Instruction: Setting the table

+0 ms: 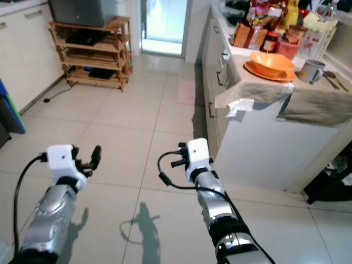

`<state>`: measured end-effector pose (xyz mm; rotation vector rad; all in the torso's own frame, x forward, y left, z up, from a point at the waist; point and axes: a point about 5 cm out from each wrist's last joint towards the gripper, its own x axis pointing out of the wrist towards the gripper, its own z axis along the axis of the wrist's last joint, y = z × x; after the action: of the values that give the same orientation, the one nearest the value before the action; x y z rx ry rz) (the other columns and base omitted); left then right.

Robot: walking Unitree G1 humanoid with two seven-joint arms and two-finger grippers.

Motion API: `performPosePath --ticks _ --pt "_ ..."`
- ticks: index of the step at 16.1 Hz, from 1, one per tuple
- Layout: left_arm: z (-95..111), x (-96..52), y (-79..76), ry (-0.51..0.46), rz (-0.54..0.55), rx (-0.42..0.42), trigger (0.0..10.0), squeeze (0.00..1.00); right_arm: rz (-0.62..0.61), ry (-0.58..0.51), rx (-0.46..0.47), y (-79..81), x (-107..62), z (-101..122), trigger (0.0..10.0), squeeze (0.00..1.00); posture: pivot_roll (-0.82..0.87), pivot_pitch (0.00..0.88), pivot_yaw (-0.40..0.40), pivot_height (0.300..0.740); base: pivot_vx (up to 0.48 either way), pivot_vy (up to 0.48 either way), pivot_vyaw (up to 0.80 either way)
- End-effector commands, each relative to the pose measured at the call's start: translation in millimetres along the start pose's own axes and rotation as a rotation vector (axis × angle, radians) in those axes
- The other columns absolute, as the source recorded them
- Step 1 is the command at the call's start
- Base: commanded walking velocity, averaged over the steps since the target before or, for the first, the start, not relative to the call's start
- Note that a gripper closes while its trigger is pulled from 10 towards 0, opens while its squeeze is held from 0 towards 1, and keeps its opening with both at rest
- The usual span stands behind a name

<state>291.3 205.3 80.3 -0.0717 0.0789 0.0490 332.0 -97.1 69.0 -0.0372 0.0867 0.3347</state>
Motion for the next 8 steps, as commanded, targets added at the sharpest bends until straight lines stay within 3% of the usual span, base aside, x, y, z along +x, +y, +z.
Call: performPosePath --ticks 1,4,8 --pt "-2.3 -0.7 3.3 0.007 0.004 0.006 10.0 0.0 0.006 0.003 0.018 1.2 3.4 3.2 10.0 0.0 0.05 0.0 -0.065 0.736 0.0 -0.428 0.0" --pt "-1.7 -0.4 3.8 0.003 -0.003 0.017 10.0 0.0 0.028 0.005 0.024 6.3 7.2 5.8 10.0 0.0 0.07 0.0 -0.072 0.736 0.0 -0.428 0.0" --pt "-2.6 -0.9 3.2 0.0 0.004 0.024 10.0 0.0 0.041 0.01 0.019 8.2 8.1 5.6 10.0 0.0 0.07 0.0 -0.078 0.736 0.292 -0.376 0.0"
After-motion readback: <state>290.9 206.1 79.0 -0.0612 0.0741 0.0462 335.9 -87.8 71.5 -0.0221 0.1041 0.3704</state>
